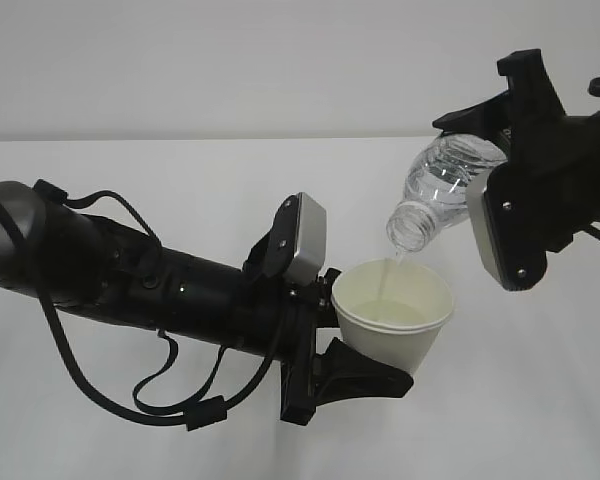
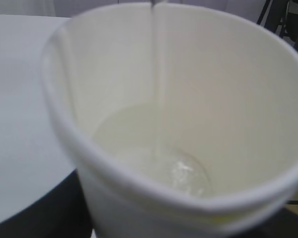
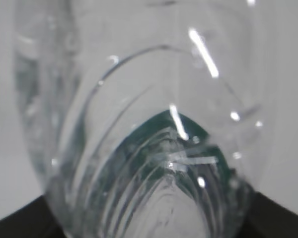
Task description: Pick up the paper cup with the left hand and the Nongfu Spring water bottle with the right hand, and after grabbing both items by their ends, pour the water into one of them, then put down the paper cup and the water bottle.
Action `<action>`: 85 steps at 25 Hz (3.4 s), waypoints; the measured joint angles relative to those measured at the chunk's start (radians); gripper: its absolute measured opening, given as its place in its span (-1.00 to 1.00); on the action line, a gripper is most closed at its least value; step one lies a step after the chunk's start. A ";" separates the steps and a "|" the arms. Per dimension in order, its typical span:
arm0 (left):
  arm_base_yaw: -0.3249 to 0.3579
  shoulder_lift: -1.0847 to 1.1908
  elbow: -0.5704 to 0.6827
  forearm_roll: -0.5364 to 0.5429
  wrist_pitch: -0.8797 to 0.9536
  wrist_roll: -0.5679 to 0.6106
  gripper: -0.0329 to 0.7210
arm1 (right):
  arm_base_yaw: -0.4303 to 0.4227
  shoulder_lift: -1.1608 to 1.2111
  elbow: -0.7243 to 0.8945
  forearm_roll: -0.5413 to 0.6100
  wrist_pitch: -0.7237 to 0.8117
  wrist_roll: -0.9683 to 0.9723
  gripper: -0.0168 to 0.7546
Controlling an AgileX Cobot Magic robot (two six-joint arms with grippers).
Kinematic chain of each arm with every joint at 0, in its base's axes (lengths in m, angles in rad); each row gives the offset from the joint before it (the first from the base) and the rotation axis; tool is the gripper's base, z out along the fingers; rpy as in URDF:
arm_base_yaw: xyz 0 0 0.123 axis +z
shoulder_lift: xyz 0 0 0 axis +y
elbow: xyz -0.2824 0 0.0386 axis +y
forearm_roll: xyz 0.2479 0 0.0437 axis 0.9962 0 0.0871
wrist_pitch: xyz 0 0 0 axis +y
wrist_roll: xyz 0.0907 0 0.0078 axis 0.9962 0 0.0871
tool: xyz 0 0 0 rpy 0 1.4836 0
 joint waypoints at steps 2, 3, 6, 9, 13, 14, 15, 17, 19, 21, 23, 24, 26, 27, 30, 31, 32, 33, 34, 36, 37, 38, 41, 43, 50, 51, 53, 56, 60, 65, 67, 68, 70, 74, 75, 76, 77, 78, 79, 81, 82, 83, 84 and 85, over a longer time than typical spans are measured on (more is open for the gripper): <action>0.000 0.000 0.000 0.002 0.000 0.000 0.27 | 0.000 0.000 0.000 0.000 0.000 0.000 0.21; 0.000 0.000 0.000 0.002 0.000 0.000 0.27 | 0.000 0.000 0.000 0.000 0.000 -0.002 0.21; 0.000 0.000 0.000 0.002 0.000 0.000 0.27 | 0.000 0.000 0.000 0.000 0.000 -0.007 0.21; 0.000 0.000 0.000 0.003 0.000 0.000 0.27 | 0.000 0.000 0.000 0.000 0.000 -0.013 0.21; 0.000 0.000 0.000 0.003 0.000 0.000 0.27 | 0.000 0.000 0.000 0.000 0.000 -0.017 0.21; 0.000 0.000 0.000 0.003 0.000 0.000 0.27 | 0.000 0.000 0.000 0.000 0.000 -0.018 0.21; 0.000 0.000 0.000 0.003 0.000 0.000 0.27 | 0.000 0.000 0.000 0.000 0.000 -0.018 0.21; 0.000 0.000 0.000 0.003 0.000 0.000 0.27 | 0.000 0.000 0.000 0.000 0.000 -0.020 0.21; 0.000 0.000 0.000 0.003 0.000 0.000 0.27 | 0.000 0.000 0.000 0.000 0.000 -0.020 0.21; 0.000 0.000 0.000 0.003 0.000 0.000 0.27 | 0.000 0.000 0.000 0.000 0.000 -0.020 0.21; 0.000 0.000 0.000 0.003 0.000 0.000 0.27 | 0.000 0.000 0.000 0.000 0.000 -0.020 0.21; 0.000 0.000 0.000 0.003 0.000 0.000 0.27 | 0.000 0.000 0.000 0.000 0.000 -0.020 0.21; 0.000 0.000 0.000 0.003 0.000 0.000 0.27 | 0.000 0.000 0.000 0.000 0.000 -0.021 0.21; 0.000 0.000 0.000 0.003 0.000 0.000 0.27 | 0.000 0.000 0.000 0.000 0.000 -0.021 0.21; 0.000 0.000 0.000 0.003 0.000 0.000 0.27 | 0.000 0.000 0.000 0.000 0.000 -0.021 0.21; 0.000 0.000 0.000 0.003 0.000 0.000 0.27 | 0.000 0.000 0.000 0.000 0.000 -0.021 0.21; 0.000 0.000 0.000 0.003 0.000 0.000 0.27 | 0.000 0.000 0.000 0.000 0.000 -0.021 0.21; 0.000 0.000 0.000 0.003 0.000 0.000 0.27 | 0.000 0.000 0.000 0.000 0.000 -0.021 0.21; 0.000 0.000 0.000 0.003 0.000 0.000 0.27 | 0.000 0.000 0.000 0.000 0.000 -0.021 0.21; 0.000 0.000 0.000 0.003 0.000 0.000 0.27 | 0.000 0.000 0.000 0.000 0.000 -0.021 0.21; 0.000 0.000 0.000 0.003 0.000 0.000 0.27 | 0.000 0.000 0.000 0.000 0.000 -0.021 0.21; 0.000 0.000 0.000 0.003 0.000 0.000 0.27 | 0.000 0.000 0.000 0.000 0.000 -0.022 0.21; 0.000 0.000 0.000 0.003 0.000 0.000 0.27 | 0.000 0.000 0.000 0.000 0.000 -0.025 0.21; 0.000 0.000 0.000 0.003 0.000 0.000 0.27 | 0.000 0.000 0.000 0.000 -0.002 -0.025 0.21; 0.000 0.000 0.000 0.003 0.000 0.000 0.27 | 0.000 0.000 0.000 0.000 -0.020 -0.037 0.21; 0.000 0.000 0.000 0.003 0.000 0.000 0.27 | 0.000 0.000 0.000 0.000 -0.025 -0.040 0.21; 0.000 0.000 0.000 0.003 0.000 0.000 0.27 | 0.000 0.000 0.000 0.000 -0.027 -0.040 0.21; 0.000 0.000 0.000 0.003 0.000 0.000 0.27 | 0.000 0.000 0.000 0.000 -0.029 -0.049 0.21; 0.000 0.000 0.000 0.003 0.001 0.000 0.27 | 0.000 0.000 0.000 0.000 -0.029 -0.059 0.21; 0.000 0.000 0.000 0.003 0.002 0.000 0.27 | 0.000 0.000 0.000 0.000 -0.029 -0.063 0.21; 0.000 0.000 0.000 0.003 0.003 0.000 0.27 | 0.000 0.000 0.000 0.000 -0.029 -0.063 0.21; 0.000 0.000 0.000 0.003 0.003 0.000 0.27 | 0.000 0.000 0.000 0.000 -0.029 -0.063 0.21; 0.000 0.000 0.000 0.003 0.003 0.000 0.27 | 0.000 0.000 0.000 0.000 -0.029 -0.063 0.21; 0.000 0.000 0.000 0.003 0.003 0.000 0.27 | 0.000 0.000 0.000 0.000 -0.029 -0.063 0.21; 0.000 0.000 0.000 0.003 0.003 0.000 0.27 | 0.000 0.000 0.000 0.000 -0.029 -0.063 0.21; 0.000 0.000 0.000 0.003 0.003 0.000 0.27 | 0.000 0.000 0.000 0.000 -0.029 -0.065 0.21; 0.000 0.000 0.000 0.003 0.003 0.000 0.27 | 0.000 0.000 0.000 0.000 -0.029 -0.065 0.21; 0.000 0.000 0.000 0.003 0.005 0.000 0.27 | 0.000 0.000 0.000 0.000 -0.029 -0.065 0.21; 0.000 0.000 0.000 0.003 0.005 0.000 0.27 | 0.000 0.000 0.000 0.000 -0.029 -0.065 0.21; 0.000 0.000 0.000 0.003 0.005 0.000 0.27 | 0.000 0.000 0.000 0.000 -0.029 -0.065 0.21; 0.000 0.000 0.000 0.003 0.005 0.000 0.27 | 0.000 0.000 0.000 0.000 -0.029 -0.065 0.21; 0.000 0.000 0.000 0.003 0.005 0.000 0.27 | 0.000 0.000 0.000 0.000 -0.029 -0.065 0.21; 0.000 0.000 0.000 0.003 0.005 0.000 0.27 | 0.000 0.000 0.000 0.000 -0.029 -0.065 0.21; 0.000 0.000 0.000 0.003 0.005 0.000 0.27 | 0.000 0.000 0.000 0.000 -0.029 -0.065 0.21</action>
